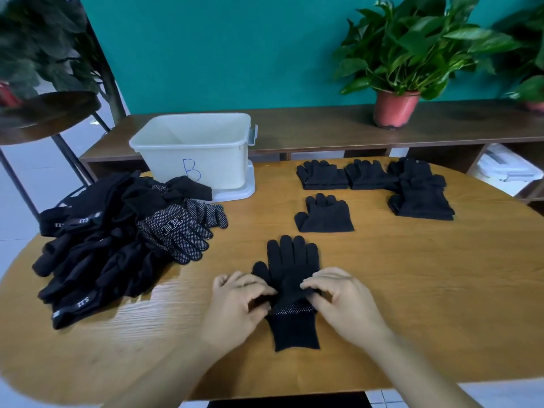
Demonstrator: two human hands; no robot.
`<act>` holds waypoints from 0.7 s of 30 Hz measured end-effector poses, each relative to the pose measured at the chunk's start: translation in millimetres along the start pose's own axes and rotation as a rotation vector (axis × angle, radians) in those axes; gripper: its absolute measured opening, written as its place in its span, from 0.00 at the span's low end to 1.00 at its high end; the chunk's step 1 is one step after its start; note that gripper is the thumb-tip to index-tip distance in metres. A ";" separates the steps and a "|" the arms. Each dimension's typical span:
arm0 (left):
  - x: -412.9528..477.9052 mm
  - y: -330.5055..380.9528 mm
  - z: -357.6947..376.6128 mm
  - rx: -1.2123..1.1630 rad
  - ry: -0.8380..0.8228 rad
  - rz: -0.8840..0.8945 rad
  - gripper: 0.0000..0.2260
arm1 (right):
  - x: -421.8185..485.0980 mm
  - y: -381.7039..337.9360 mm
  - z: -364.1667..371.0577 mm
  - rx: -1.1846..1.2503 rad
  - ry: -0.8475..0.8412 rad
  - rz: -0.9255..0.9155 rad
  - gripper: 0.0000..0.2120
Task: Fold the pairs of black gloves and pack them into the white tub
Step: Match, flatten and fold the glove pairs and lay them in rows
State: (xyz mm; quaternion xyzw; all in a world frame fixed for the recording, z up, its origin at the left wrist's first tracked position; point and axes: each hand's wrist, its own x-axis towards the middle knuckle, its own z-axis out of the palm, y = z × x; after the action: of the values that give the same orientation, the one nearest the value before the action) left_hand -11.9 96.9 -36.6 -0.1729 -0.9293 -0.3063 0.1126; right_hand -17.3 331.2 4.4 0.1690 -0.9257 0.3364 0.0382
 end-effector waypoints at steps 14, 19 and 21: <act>-8.6 -0.9 4.3 0.230 0.134 0.205 0.06 | -22.1 11.9 20.4 -0.299 0.044 -0.315 0.20; -10.1 -5.4 -3.9 0.340 0.151 0.375 0.06 | -23.8 14.5 23.0 -0.312 0.076 -0.342 0.20; -10.9 -6.1 -5.5 0.369 0.144 0.428 0.05 | -24.7 15.4 25.0 -0.309 0.101 -0.346 0.20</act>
State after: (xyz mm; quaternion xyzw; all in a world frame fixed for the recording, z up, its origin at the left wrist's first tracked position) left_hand -3.8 86.3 -39.0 -0.3192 -0.9013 -0.1130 0.2700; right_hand 1.7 333.5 -28.8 0.3003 -0.9204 0.1869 0.1668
